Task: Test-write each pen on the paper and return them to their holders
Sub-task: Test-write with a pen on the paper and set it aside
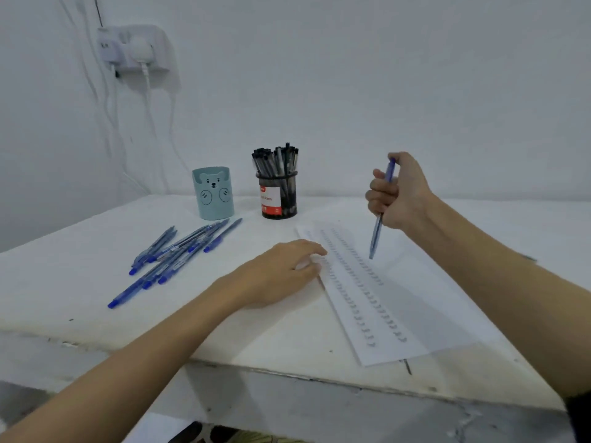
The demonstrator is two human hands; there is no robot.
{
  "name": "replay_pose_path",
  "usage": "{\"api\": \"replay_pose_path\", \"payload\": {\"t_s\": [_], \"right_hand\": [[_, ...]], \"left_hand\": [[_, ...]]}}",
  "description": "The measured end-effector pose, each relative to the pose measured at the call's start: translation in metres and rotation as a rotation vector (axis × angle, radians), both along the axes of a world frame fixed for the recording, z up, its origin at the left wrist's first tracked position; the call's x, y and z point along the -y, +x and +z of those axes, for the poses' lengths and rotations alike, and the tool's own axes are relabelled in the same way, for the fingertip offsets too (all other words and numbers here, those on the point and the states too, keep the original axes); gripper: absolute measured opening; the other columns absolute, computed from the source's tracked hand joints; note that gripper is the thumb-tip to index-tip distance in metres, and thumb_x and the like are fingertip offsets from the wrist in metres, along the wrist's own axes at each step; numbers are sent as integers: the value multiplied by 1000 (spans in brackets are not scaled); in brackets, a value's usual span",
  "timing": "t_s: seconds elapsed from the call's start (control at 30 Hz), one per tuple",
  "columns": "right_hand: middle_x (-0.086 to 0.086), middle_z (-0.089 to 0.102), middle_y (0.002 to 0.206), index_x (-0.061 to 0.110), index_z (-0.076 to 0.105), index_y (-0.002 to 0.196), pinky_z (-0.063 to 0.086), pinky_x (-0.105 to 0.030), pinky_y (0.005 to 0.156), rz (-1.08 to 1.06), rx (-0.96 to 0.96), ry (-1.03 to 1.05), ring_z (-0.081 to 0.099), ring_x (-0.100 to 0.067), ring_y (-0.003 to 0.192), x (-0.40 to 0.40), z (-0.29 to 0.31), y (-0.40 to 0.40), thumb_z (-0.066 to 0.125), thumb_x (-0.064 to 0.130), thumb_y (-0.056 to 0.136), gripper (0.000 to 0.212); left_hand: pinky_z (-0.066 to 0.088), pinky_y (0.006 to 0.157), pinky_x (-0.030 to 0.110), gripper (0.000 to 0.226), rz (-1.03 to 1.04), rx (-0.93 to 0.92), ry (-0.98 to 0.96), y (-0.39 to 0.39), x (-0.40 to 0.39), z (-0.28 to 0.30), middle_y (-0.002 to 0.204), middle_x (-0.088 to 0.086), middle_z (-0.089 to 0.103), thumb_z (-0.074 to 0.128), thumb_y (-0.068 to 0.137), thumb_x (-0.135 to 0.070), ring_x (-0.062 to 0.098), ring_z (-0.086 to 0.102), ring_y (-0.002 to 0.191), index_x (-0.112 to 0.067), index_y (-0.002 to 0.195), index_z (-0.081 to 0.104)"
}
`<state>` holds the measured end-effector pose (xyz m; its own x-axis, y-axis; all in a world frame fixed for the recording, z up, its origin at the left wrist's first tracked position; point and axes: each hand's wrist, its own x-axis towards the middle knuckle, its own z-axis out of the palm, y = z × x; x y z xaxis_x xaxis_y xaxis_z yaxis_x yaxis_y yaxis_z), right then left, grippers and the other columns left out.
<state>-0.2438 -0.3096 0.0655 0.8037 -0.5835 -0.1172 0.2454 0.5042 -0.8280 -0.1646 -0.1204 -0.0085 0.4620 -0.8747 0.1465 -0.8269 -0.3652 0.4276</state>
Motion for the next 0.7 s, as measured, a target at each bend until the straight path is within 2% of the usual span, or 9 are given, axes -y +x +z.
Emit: {"api": "replay_pose_path", "payload": {"t_s": [0.17, 0.27, 0.3, 0.37, 0.43, 0.5, 0.6, 0.63, 0.7], "right_hand": [[6, 22, 37, 12, 45, 76, 12, -14, 33, -136, 65, 99, 15, -10, 30, 28, -2, -29, 45, 22, 85, 14], [5, 40, 43, 9, 55, 84, 16, -18, 31, -140, 67, 53, 16, -9, 31, 39, -4, -39, 56, 43, 88, 35], [3, 53, 50, 10, 57, 85, 18, -18, 32, -141, 58, 18, 16, -8, 32, 40, -5, -41, 60, 47, 87, 37], [-8, 71, 75, 7, 55, 85, 26, -17, 32, -139, 86, -21, 22, -8, 30, 44, -10, -43, 55, 28, 94, 23], [-23, 69, 93, -3, 56, 93, 44, -21, 40, -51, 102, -12, 47, -13, 34, 43, -16, -43, 37, 17, 97, 28], [-25, 67, 88, -8, 62, 100, 50, -28, 54, 53, -28, -132, 62, -25, 51, 44, -24, -43, 27, 32, 97, 53], [-20, 68, 70, -4, 69, 91, 47, -28, 58, 163, -221, -319, 62, -25, 52, 43, -33, -44, 20, 55, 98, 77], [-18, 69, 71, -3, 69, 89, 49, -27, 59, 170, -224, -346, 65, -24, 55, 41, -36, -43, 25, 55, 98, 73], [-12, 66, 69, 4, 67, 81, 48, -22, 58, 127, -222, -436, 64, -20, 58, 36, -40, -39, 50, 40, 95, 42]], "left_hand": [[21, 109, 22, 44, -82, 5, 140, -3, 30, -4, 150, -19, 28, 36, 98, -44, 3, 27, 136, -39, 141, 33], [27, 109, 26, 46, -63, 143, 177, -6, 29, 1, 145, -17, 34, 36, 95, -52, 7, 34, 132, -40, 139, 36], [30, 107, 29, 47, -42, 202, 208, -7, 26, 4, 143, -16, 36, 36, 93, -55, 9, 38, 129, -40, 138, 36], [33, 103, 31, 50, -1, 290, 277, -8, 24, 10, 138, -15, 37, 36, 90, -61, 11, 42, 122, -41, 136, 37], [34, 101, 32, 51, 21, 296, 301, -6, 23, 12, 134, -15, 35, 35, 89, -62, 12, 41, 120, -41, 136, 37], [32, 102, 33, 45, 20, 247, 262, 0, 23, 9, 131, -15, 36, 34, 93, -55, 11, 39, 121, -40, 135, 38], [31, 105, 35, 36, 25, 153, 184, 12, 27, 1, 128, -17, 35, 34, 98, -40, 10, 36, 123, -36, 134, 41], [31, 106, 35, 36, 27, 139, 171, 16, 30, 0, 130, -16, 34, 35, 99, -37, 10, 35, 124, -35, 134, 41], [27, 109, 33, 37, 10, 128, 158, 21, 37, -3, 139, -14, 32, 37, 99, -33, 9, 31, 129, -32, 136, 40]]}}
